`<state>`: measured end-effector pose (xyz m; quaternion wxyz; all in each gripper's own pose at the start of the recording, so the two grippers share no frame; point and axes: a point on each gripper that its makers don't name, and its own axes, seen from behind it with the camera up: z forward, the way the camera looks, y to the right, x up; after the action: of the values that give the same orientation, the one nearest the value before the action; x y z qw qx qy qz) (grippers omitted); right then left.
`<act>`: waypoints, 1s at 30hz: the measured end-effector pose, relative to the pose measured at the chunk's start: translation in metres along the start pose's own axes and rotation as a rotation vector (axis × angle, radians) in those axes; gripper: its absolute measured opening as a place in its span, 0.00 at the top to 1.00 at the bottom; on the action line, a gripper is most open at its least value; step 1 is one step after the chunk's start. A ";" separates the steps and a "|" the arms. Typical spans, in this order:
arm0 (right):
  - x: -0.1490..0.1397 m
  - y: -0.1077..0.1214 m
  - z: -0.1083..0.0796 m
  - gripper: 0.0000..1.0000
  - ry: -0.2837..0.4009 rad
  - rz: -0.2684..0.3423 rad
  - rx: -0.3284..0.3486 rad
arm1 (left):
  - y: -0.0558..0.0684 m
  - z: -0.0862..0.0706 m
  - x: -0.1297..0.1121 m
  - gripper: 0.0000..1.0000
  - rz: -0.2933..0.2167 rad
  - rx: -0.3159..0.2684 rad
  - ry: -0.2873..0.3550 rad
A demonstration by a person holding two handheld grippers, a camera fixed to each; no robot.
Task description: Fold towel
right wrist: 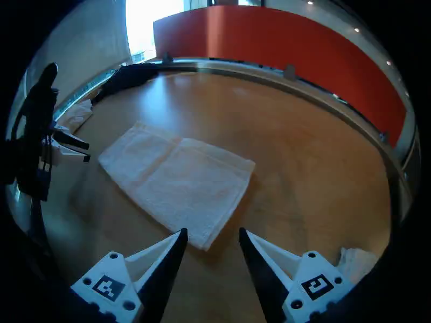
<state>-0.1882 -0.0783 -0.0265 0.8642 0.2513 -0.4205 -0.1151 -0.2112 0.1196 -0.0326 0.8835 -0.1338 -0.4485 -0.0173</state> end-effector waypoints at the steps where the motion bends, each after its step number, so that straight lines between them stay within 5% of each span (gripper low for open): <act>1: -0.002 0.000 0.001 0.27 -0.007 -0.010 0.003 | -0.001 -0.001 -0.001 0.13 0.000 0.004 0.000; 19: -0.021 0.001 0.011 0.41 -0.071 -0.115 0.044 | -0.009 -0.021 -0.019 0.12 -0.028 0.026 0.007; 23: -0.025 0.001 0.012 0.54 -0.085 -0.118 0.054 | -0.009 -0.023 -0.023 0.12 -0.032 0.027 0.005; 30: -0.026 -0.003 0.012 0.93 -0.090 -0.106 0.067 | -0.011 -0.028 -0.026 0.13 -0.039 0.028 0.006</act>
<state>-0.2140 -0.0738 -0.0390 0.8282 0.2966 -0.4486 -0.1575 -0.2062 0.1000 -0.0666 0.8863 -0.1126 -0.4484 -0.0285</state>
